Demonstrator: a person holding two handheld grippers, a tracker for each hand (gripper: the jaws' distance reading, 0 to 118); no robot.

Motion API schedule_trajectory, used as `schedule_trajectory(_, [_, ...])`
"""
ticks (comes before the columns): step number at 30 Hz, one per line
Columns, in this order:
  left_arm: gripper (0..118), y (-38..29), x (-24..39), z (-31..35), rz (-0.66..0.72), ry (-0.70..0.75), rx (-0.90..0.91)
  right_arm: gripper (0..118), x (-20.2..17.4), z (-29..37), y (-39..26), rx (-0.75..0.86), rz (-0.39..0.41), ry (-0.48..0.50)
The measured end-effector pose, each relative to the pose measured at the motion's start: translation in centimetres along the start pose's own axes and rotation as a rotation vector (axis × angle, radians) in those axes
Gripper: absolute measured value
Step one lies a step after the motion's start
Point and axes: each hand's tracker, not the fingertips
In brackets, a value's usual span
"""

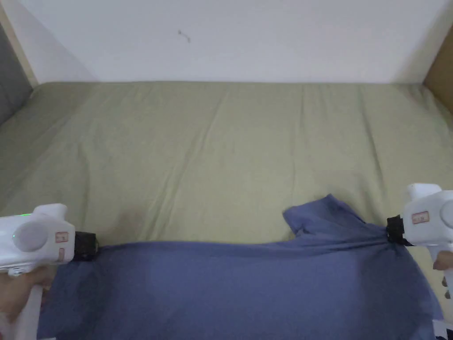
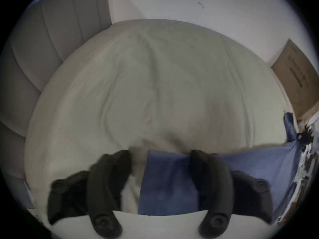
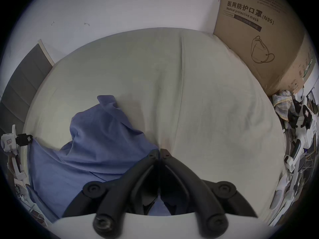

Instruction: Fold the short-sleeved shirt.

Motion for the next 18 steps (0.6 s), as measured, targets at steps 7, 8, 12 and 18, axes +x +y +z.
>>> schedule_trajectory(7, [2, -0.7, 2.4, 2.9, -0.104, 0.011, 0.004, 1, 0.3, 3.3, -0.2, 0.018, -0.010, 0.032])
schedule_trajectory(8, [3, -0.9, 2.2, 3.6, -0.104, -0.001, 0.006, 1, 0.2, 4.2, -0.4, 0.029, 0.001, 0.028])
schedule_trajectory(12, [2, -2.1, -0.3, 8.2, -0.014, -0.063, 0.077, 1, 0.5, 7.8, -1.1, 0.065, -0.006, 0.042])
schedule_trajectory(18, [3, -5.4, -2.8, 17.1, -0.044, -0.106, 0.158, 1, 0.9, 14.2, -4.8, 0.120, -0.001, 0.055])
